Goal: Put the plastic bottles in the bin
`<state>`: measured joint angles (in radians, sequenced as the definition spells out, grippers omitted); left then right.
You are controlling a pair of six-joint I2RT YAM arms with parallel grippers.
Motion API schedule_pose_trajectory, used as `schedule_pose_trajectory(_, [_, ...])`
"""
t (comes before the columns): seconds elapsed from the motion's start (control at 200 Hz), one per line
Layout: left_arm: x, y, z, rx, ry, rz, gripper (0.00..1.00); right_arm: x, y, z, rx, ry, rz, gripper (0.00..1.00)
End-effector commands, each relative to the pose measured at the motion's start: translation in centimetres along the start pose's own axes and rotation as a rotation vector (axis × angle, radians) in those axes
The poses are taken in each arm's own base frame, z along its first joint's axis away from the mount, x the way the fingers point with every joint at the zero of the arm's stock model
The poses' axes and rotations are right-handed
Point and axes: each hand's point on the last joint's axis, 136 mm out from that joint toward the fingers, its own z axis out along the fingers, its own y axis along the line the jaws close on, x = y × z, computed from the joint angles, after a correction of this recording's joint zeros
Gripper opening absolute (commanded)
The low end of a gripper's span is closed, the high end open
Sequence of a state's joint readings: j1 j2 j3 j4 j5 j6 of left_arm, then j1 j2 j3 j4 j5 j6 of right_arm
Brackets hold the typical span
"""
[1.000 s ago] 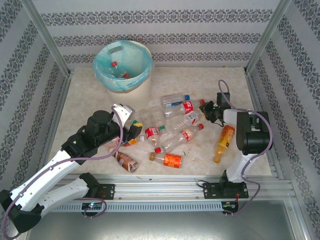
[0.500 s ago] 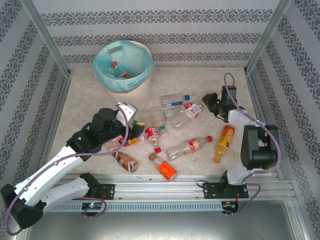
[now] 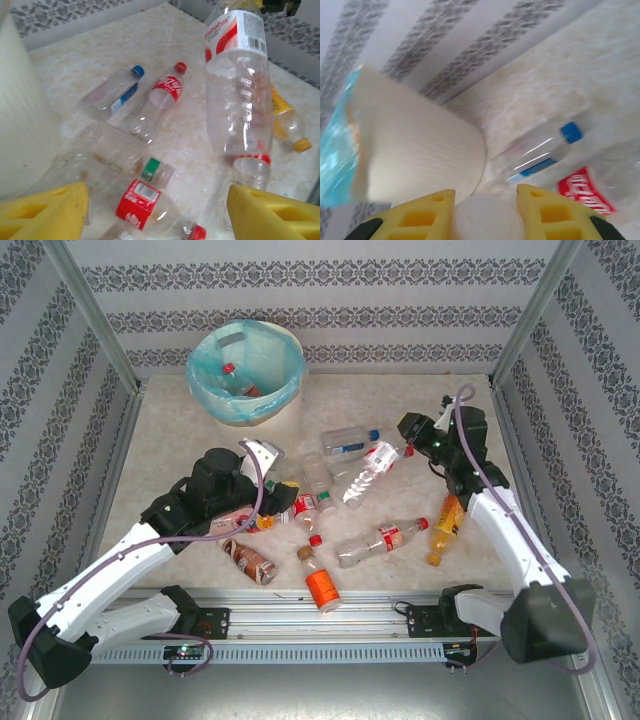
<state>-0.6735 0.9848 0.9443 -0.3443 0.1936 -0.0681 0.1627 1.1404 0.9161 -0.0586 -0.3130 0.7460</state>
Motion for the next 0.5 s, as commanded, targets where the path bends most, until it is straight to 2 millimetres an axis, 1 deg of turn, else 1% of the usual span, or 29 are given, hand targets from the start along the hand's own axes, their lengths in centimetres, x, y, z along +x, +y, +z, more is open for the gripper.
schedule_pose_trajectory(0.0, [-2.8,-3.2,-0.1,0.174,-0.062,-0.046,0.75,0.9,4.3,-1.3,-0.085,0.011,-0.163,0.16])
schedule_pose_trajectory(0.005, [-2.8,-3.3,0.0,0.179,-0.062,-0.049,0.75,1.2,4.7,-1.3,-0.096,0.015,-0.176,0.15])
schedule_pose_trajectory(0.095, [-3.2,-4.7,0.5,0.271,-0.057,-0.093,0.76,2.6,8.1,-2.1,-0.2,0.038,-0.262,0.15])
schedule_pose_trajectory(0.195, [-3.3,-6.0,0.7,0.355,-0.051,-0.125,0.78,4.3,11.0,-2.9,-0.293,0.064,-0.346,0.13])
schedule_pose_trajectory(0.305, [-3.0,-7.0,0.9,0.422,-0.034,-0.141,0.84,6.0,13.4,-3.6,-0.373,0.09,-0.419,0.13])
schedule_pose_trajectory(0.395, [-2.5,-7.1,1.3,0.428,-0.009,-0.156,0.84,7.1,15.1,-4.1,-0.435,0.105,-0.456,0.13])
schedule_pose_trajectory(0.495, [-2.5,-7.4,1.3,0.451,-0.003,-0.174,0.84,8.1,16.6,-4.5,-0.482,0.115,-0.473,0.13])
